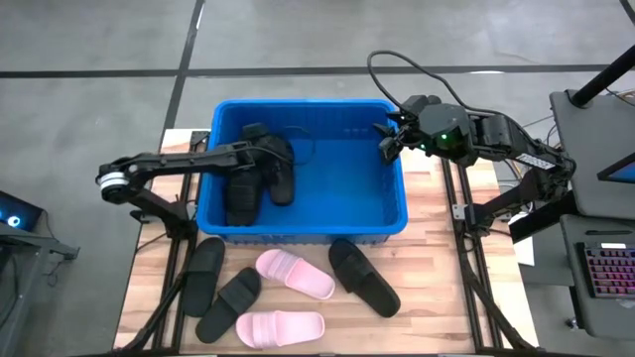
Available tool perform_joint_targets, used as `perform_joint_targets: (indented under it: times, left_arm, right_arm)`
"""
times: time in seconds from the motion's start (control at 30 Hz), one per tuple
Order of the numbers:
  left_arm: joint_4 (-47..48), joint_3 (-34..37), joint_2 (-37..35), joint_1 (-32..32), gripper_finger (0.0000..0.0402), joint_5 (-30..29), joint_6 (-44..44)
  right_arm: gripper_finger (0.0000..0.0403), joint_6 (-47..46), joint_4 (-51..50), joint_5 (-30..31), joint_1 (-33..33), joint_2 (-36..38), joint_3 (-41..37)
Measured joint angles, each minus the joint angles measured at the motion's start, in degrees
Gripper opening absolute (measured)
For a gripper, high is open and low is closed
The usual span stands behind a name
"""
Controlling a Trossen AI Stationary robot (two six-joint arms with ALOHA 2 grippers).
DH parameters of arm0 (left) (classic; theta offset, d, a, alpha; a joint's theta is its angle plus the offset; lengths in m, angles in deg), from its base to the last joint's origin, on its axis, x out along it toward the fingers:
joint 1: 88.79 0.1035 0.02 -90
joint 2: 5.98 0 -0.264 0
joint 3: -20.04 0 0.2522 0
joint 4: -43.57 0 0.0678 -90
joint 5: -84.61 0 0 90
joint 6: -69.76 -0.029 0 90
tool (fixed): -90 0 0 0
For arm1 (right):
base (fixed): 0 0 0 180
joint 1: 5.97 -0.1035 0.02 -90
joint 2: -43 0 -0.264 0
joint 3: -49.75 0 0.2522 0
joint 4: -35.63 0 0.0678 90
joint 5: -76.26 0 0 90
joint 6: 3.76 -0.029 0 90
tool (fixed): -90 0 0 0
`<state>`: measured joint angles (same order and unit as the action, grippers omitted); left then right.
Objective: Pick and place slides into bin
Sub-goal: Stack the right black slide on top of the black slide into the blue container
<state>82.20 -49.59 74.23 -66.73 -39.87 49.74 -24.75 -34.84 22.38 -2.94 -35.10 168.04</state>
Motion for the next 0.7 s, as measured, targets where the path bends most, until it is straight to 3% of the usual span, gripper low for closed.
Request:
perform_joint_targets:
  times: [0.23, 0.37, 0.7]
  left_arm:
    - [-0.54, -2.41, -6.98, -1.43, 0.0297, 1.52, 4.13]
    - [-0.4, -3.95, -10.51, -1.55, 0.0297, 3.27, 10.56]
    - [-7.2, -3.66, -16.84, -1.57, 0.0297, 31.86, 28.01]
  right_arm:
    - [0.0201, -0.5, 0.04, -0.33, 0.0, 0.0, -0.28]
    - [0.0201, -1.81, -0.1, -3.75, 0.0, -0.01, -0.97]
    - [0.0201, -1.54, -0.01, -13.95, 0.0, 0.0, -3.95]
